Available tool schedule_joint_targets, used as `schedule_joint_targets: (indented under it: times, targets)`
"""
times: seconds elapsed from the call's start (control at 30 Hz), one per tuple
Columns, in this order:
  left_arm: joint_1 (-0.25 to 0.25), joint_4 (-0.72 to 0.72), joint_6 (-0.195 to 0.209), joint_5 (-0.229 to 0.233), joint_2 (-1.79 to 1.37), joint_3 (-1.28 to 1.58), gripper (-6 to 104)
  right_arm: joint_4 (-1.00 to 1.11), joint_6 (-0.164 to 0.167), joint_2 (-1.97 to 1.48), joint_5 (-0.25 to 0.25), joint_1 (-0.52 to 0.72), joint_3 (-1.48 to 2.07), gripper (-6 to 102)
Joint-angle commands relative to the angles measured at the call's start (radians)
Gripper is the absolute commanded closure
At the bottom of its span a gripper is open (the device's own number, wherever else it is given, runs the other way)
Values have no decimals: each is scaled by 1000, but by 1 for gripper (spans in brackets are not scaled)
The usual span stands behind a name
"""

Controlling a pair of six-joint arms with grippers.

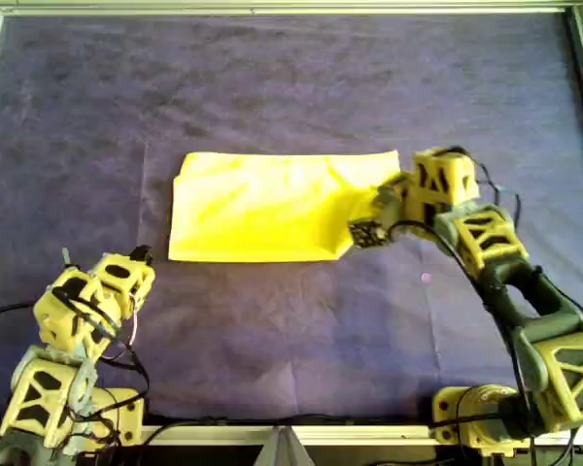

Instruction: Fold a cloth

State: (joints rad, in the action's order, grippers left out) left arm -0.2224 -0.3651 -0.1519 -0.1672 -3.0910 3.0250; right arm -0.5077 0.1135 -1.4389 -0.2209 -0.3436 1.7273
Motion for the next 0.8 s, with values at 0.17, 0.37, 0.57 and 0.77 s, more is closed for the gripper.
schedule_joint_targets:
  times: [0.17, 0.37, 0.57, 0.77]
  targets:
    - [5, 0, -3, 0, -18, -14, 55, 43, 11, 149, 5, -235, -451, 97]
    - [5, 0, -3, 0, -18, -14, 55, 63, 12, 433, 6, -380, -838, 97]
    - [5, 0, -3, 0, -18, -14, 55, 63, 12, 678, 6, -511, -1187, 97]
    - [5, 0, -3, 0, -18, -14, 55, 64, 12, 864, 6, -594, -1405, 97]
